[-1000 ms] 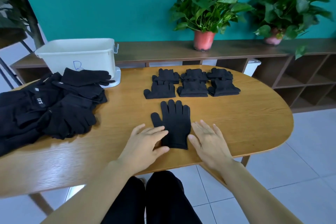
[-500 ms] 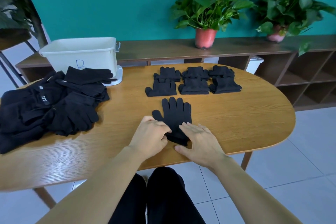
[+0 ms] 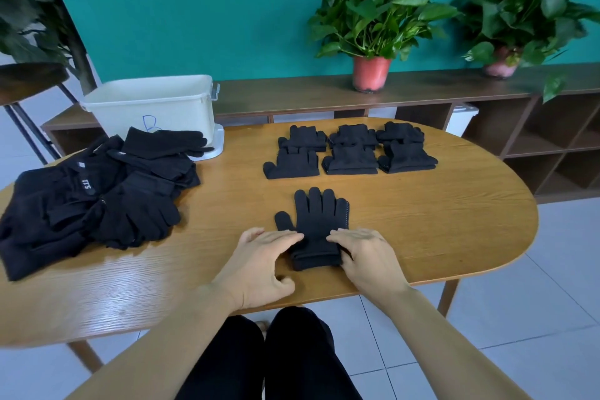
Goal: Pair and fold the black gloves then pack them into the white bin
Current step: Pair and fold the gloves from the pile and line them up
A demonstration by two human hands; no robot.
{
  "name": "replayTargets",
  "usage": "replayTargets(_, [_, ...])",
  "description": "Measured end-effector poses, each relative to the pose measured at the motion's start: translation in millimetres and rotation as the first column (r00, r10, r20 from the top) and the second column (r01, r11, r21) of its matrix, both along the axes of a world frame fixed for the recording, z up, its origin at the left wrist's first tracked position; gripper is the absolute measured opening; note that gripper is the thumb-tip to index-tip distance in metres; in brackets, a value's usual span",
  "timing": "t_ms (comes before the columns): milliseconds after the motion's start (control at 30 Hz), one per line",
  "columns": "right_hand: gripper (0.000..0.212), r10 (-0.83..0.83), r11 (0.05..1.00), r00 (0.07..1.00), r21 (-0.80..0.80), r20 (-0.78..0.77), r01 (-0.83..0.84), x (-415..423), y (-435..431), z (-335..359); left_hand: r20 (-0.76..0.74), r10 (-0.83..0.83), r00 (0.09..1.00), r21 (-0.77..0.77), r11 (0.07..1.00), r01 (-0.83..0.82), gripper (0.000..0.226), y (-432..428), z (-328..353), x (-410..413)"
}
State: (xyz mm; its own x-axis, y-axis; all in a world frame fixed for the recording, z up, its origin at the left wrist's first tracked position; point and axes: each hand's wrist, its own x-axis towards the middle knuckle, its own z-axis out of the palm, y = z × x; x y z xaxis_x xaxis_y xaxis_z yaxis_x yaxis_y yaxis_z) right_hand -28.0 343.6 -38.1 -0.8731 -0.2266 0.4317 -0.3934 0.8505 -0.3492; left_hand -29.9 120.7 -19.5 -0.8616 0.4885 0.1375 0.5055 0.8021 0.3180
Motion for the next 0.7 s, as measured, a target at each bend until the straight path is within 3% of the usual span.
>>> replayTargets(133, [0.024,-0.048,0.994,0.998,-0.092,0.033,0.051,-3.5,0.7,5.2,-0.133,0.098,0.986,0.167,0.983,-0.075,0.040,7.9,-5.5,-12.1])
replayTargets(233, [0.007,-0.109,0.974,0.994,-0.195,0.030,0.112,-12.6,-1.0,9.0,-0.090,0.229,0.969,0.354,0.917,-0.184,0.016,19.2,-9.5,-27.5])
replayTargets(333, [0.013,-0.156,0.947,0.984,-0.268,0.092,0.175,-27.1,-4.7,7.2,-0.041,0.329,0.943,0.488,0.831,-0.268,0.020,26.2,-15.6,-45.0])
replayTargets(467, [0.028,-0.231,0.929,0.967,-0.272,0.108,0.252,-41.2,-9.7,7.9,-0.117,0.422,0.899,0.442,0.833,-0.333,0.031,34.2,-16.7,-54.7])
replayTargets(700, [0.035,-0.456,0.890,0.889,-0.007,-0.045,0.456,-51.4,-18.0,-6.1,-0.290,0.482,0.827,0.172,0.876,-0.450,0.038,42.5,-20.6,-64.5])
